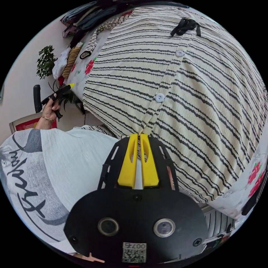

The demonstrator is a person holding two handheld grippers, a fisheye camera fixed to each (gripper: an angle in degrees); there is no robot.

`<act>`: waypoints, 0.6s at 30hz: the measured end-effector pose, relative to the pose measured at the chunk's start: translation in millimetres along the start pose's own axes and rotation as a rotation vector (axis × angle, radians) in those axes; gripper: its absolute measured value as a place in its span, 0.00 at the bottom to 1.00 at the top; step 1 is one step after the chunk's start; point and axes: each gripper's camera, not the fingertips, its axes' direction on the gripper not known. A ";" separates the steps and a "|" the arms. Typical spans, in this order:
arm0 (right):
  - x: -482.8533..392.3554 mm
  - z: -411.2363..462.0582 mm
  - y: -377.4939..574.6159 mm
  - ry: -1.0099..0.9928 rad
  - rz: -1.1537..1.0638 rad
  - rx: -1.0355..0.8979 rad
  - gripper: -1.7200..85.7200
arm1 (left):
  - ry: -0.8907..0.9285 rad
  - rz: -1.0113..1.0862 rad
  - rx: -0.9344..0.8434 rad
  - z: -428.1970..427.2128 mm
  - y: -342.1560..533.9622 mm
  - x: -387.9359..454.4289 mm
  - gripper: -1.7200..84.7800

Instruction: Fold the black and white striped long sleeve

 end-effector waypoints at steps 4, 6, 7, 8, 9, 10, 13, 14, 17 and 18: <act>17.5 0.1 25.2 -0.041 0.099 0.016 0.03 | -0.017 0.041 0.099 -10.2 -43.8 -19.5 0.12; 22.5 2.2 37.5 -0.016 0.161 0.015 0.02 | 0.006 0.024 0.132 -6.4 -75.4 -33.9 0.14; 23.2 3.2 45.2 0.005 0.193 0.023 0.02 | 0.016 0.011 0.135 -4.2 -83.0 -37.8 0.15; 23.0 3.5 48.7 0.013 0.208 0.030 0.02 | 0.039 -0.024 0.136 1.4 -97.0 -46.0 0.15; 21.4 4.2 54.9 0.023 0.235 0.047 0.02 | 0.067 -0.054 0.134 7.8 -109.0 -52.8 0.16; 19.0 5.3 59.6 0.025 0.259 0.065 0.02 | 0.077 -0.065 0.130 11.6 -114.3 -55.3 0.16; 10.0 10.0 66.0 0.013 0.305 0.124 0.02 | 0.032 -0.107 0.031 38.1 -132.5 -58.9 0.12; 8.0 11.5 66.5 0.010 0.312 0.133 0.02 | -0.065 -0.105 0.077 35.0 -130.5 -54.5 0.06; -3.1 19.5 68.4 0.012 0.331 0.186 0.02 | -0.080 -0.061 0.066 32.3 -130.1 -55.4 0.02; -7.1 23.4 69.1 0.013 0.333 0.199 0.02 | -0.002 -0.062 0.060 26.5 -131.0 -64.7 0.02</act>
